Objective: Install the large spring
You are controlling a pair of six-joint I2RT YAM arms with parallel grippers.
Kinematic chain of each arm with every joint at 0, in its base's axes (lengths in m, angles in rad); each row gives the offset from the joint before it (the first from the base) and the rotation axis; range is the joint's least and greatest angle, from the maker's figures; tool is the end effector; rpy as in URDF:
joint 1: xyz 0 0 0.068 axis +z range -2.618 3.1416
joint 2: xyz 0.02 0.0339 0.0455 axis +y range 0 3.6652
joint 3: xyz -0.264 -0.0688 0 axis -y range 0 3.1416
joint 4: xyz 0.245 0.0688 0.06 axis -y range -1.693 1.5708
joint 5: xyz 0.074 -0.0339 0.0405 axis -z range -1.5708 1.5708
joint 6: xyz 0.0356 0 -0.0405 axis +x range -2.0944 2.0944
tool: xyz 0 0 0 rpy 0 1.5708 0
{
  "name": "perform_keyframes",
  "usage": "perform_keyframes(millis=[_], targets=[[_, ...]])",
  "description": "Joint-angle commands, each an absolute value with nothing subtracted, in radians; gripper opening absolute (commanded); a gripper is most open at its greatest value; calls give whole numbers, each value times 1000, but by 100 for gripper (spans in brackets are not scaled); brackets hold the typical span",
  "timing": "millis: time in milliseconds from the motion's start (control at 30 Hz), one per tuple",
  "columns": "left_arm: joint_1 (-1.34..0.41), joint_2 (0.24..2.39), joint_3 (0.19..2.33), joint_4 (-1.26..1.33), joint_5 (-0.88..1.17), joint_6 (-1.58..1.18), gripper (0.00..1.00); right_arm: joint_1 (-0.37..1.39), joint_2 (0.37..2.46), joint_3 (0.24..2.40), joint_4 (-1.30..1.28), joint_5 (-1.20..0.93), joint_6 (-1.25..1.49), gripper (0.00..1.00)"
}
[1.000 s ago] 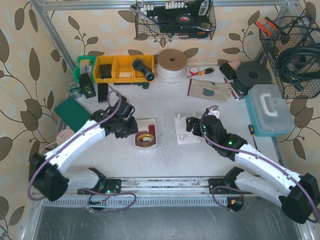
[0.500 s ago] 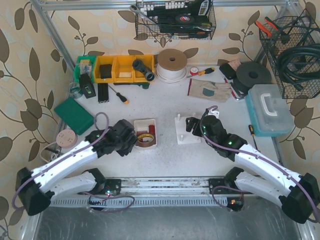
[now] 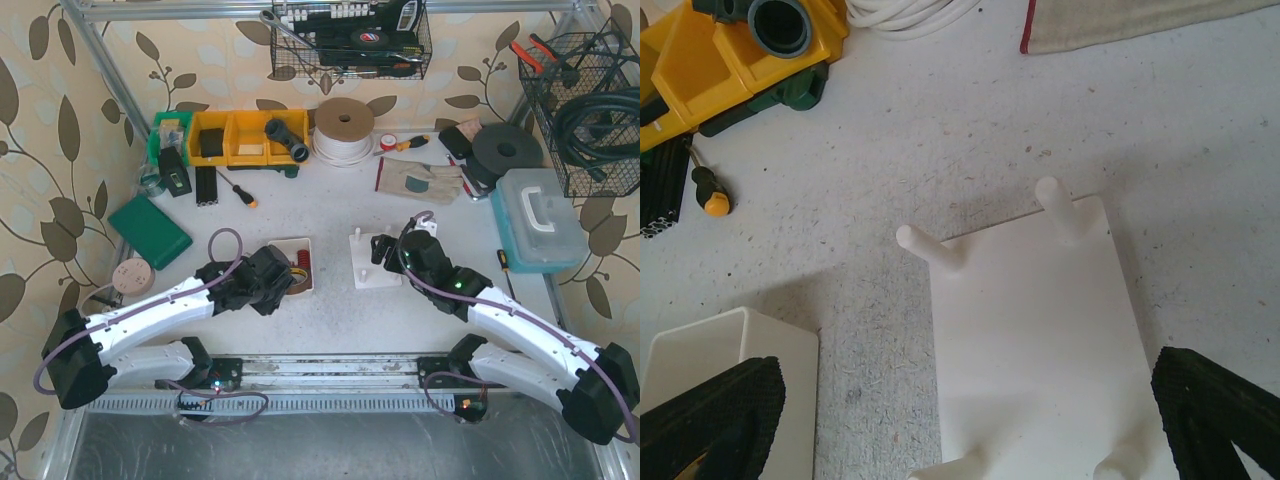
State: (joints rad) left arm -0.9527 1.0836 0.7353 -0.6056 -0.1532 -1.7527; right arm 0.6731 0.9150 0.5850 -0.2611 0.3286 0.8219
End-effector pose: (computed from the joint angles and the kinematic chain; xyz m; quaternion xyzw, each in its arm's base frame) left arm 0.1263 -0.1683 0.2305 -0.3913 0.8660 -0.2797 0.1367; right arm 0.1633 0.1155 0.2401 0.1414 0.8624 0.2097 0.4385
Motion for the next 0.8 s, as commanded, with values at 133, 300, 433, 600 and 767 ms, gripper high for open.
perform_keyframes(millis=[133, 300, 433, 600, 767], targets=[[-1007, 1085, 699, -554, -211, -1849, 56, 679, 910, 598, -260, 342, 822, 99], [-1007, 1112, 691, -537, -204, -1848, 49, 679, 903, 596, -261, 345, 825, 99], [-1007, 1120, 679, -522, -206, -1853, 46, 679, 903, 595, -261, 344, 825, 99], [-1006, 1114, 663, -500, -219, -1861, 41, 679, 903, 595, -262, 344, 824, 99], [-1006, 1126, 678, -502, -217, -1855, 29, 678, 904, 595, -260, 344, 822, 99]])
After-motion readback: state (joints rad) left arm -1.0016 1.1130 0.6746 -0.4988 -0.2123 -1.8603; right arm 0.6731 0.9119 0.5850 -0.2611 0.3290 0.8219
